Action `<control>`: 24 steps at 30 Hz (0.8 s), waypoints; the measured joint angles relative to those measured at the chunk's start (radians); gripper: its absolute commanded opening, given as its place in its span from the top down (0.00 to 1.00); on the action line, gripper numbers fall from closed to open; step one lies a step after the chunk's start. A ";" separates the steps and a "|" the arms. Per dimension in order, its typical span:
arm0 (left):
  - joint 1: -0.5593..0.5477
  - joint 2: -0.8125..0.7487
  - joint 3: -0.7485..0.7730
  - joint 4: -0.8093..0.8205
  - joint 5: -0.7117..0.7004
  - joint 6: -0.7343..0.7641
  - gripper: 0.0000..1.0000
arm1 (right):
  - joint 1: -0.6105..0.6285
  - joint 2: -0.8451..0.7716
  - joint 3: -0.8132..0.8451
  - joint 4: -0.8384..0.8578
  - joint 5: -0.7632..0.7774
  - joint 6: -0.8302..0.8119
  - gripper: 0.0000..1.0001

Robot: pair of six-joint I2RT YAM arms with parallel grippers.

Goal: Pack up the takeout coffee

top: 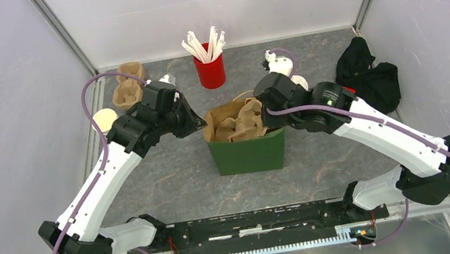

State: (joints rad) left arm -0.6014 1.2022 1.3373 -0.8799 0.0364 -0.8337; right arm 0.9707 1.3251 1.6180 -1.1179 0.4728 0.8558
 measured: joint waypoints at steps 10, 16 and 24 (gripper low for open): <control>0.000 -0.007 -0.002 0.016 0.000 0.039 0.98 | -0.048 0.027 -0.075 0.049 -0.023 -0.028 1.00; 0.000 -0.009 -0.003 0.022 0.001 0.067 0.98 | -0.083 0.033 -0.133 0.108 -0.046 -0.046 1.00; 0.000 -0.010 -0.003 0.022 0.000 0.102 0.98 | -0.125 0.034 -0.224 0.186 -0.104 -0.089 1.00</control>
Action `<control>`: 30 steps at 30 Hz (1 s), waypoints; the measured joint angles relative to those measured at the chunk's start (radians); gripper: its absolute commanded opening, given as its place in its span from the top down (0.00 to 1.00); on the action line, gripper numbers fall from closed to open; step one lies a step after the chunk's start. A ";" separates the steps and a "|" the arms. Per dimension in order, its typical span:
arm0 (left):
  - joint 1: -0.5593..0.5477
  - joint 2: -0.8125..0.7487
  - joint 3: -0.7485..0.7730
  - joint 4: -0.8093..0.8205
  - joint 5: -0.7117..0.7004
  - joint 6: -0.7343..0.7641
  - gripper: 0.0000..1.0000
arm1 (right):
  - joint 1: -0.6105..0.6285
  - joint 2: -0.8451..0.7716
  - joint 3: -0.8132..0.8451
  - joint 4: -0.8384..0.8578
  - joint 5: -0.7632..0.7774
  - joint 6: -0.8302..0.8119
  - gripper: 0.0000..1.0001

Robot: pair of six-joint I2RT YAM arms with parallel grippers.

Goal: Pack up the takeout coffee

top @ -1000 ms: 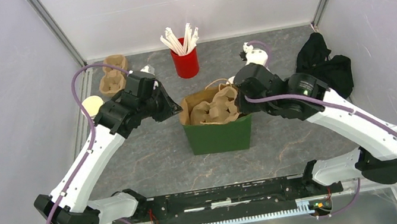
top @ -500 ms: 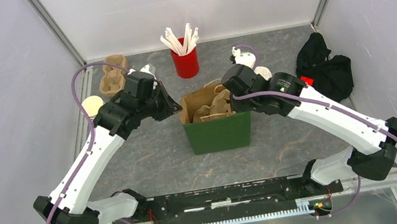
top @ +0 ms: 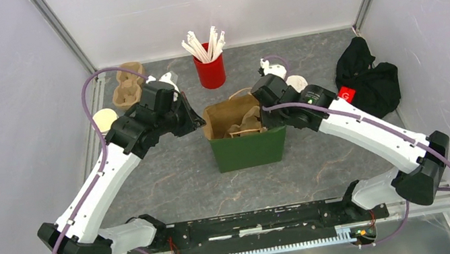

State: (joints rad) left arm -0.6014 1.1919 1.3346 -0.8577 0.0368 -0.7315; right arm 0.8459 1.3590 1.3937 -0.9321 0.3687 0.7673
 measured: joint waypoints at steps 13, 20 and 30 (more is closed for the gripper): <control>0.000 0.000 0.000 0.000 -0.001 0.016 0.98 | -0.027 0.028 0.002 0.037 -0.025 -0.069 0.56; 0.000 0.000 0.000 -0.012 -0.031 0.016 0.85 | -0.048 0.050 0.192 -0.080 -0.044 -0.139 0.34; 0.000 0.025 0.032 -0.037 -0.035 0.014 0.52 | -0.053 -0.046 0.334 -0.124 -0.140 -0.278 0.16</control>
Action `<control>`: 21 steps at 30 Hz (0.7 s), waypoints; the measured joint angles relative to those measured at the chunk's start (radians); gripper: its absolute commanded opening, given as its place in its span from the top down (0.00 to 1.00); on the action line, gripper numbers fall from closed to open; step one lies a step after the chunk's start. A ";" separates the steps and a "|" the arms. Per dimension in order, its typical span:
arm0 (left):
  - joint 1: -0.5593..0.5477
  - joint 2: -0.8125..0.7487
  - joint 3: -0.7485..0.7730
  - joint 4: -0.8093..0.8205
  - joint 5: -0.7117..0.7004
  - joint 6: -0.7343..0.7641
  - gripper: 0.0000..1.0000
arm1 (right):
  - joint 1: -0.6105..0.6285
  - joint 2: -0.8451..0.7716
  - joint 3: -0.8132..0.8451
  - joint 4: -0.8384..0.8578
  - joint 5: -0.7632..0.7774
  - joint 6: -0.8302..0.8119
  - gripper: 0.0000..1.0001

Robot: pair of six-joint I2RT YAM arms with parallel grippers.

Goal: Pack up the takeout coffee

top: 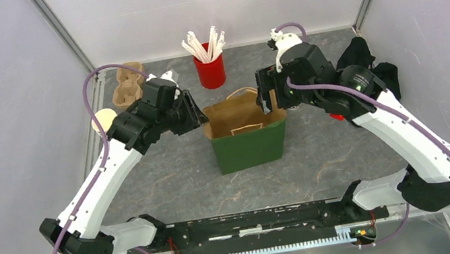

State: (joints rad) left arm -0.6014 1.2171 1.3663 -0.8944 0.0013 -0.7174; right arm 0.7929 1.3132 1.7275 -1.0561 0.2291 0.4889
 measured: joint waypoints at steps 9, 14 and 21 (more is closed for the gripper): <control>0.000 0.057 0.033 -0.039 0.000 -0.002 0.80 | -0.037 0.008 -0.133 0.002 0.123 -0.086 0.36; 0.000 0.076 0.058 -0.058 0.000 -0.003 0.98 | -0.043 0.045 -0.214 0.048 0.080 -0.115 0.90; 0.000 0.096 0.206 -0.135 -0.048 -0.003 0.98 | -0.043 0.050 -0.135 0.078 -0.016 -0.134 1.00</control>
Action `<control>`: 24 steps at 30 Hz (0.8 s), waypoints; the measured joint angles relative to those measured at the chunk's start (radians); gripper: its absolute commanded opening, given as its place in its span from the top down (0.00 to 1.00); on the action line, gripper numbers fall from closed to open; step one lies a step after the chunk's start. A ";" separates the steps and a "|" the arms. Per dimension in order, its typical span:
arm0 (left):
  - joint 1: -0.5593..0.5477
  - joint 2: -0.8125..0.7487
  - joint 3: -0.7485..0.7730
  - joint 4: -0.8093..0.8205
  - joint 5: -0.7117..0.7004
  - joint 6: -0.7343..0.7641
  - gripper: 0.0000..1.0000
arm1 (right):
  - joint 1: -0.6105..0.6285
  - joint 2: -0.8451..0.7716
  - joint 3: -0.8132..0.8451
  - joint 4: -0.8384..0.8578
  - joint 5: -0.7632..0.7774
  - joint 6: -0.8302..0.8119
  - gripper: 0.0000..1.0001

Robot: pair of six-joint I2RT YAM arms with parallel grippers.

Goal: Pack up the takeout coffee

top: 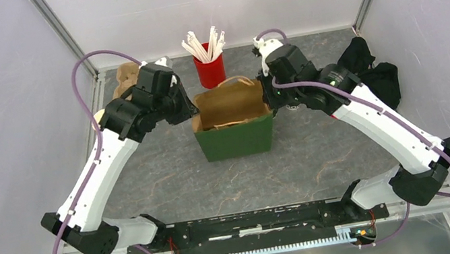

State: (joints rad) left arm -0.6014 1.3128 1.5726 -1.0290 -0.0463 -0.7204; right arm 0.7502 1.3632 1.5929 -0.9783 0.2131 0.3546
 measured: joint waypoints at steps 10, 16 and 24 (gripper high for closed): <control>0.000 -0.055 0.151 -0.114 -0.069 -0.018 0.95 | 0.000 -0.010 0.187 0.036 -0.124 0.067 1.00; 0.000 -0.093 0.113 -0.144 -0.108 -0.042 0.25 | 0.000 -0.048 0.029 0.108 -0.138 0.102 0.45; 0.006 -0.114 -0.001 -0.192 -0.178 -0.043 0.04 | 0.000 -0.020 -0.077 0.094 -0.131 0.060 0.31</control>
State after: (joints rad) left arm -0.5949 1.1992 1.5715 -1.2205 -0.2241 -0.7635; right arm 0.7498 1.3430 1.5162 -0.8845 0.0822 0.4141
